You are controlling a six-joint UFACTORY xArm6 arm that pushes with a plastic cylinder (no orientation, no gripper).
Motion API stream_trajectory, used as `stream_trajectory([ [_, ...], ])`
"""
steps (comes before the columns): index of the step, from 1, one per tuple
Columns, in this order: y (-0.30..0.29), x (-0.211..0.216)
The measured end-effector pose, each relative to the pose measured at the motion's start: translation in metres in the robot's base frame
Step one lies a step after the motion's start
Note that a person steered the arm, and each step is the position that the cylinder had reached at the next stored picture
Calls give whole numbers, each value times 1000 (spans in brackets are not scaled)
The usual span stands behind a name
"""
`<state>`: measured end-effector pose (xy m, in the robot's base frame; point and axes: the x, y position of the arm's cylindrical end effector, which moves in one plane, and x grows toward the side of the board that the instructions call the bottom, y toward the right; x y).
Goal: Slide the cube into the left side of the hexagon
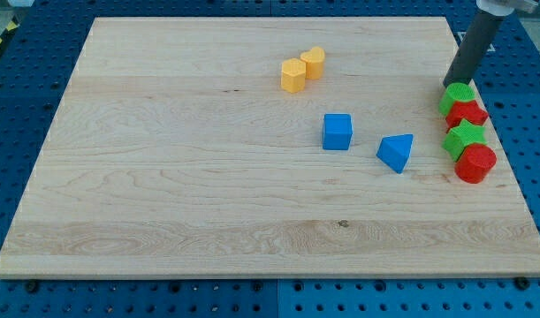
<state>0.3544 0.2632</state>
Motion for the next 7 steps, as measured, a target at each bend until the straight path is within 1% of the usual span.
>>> stream_trajectory([
  [2,-9,-3],
  [3,-81,17],
  [4,-151,49],
  [5,-215,67],
  [6,-245,26],
  [7,-246,-17],
])
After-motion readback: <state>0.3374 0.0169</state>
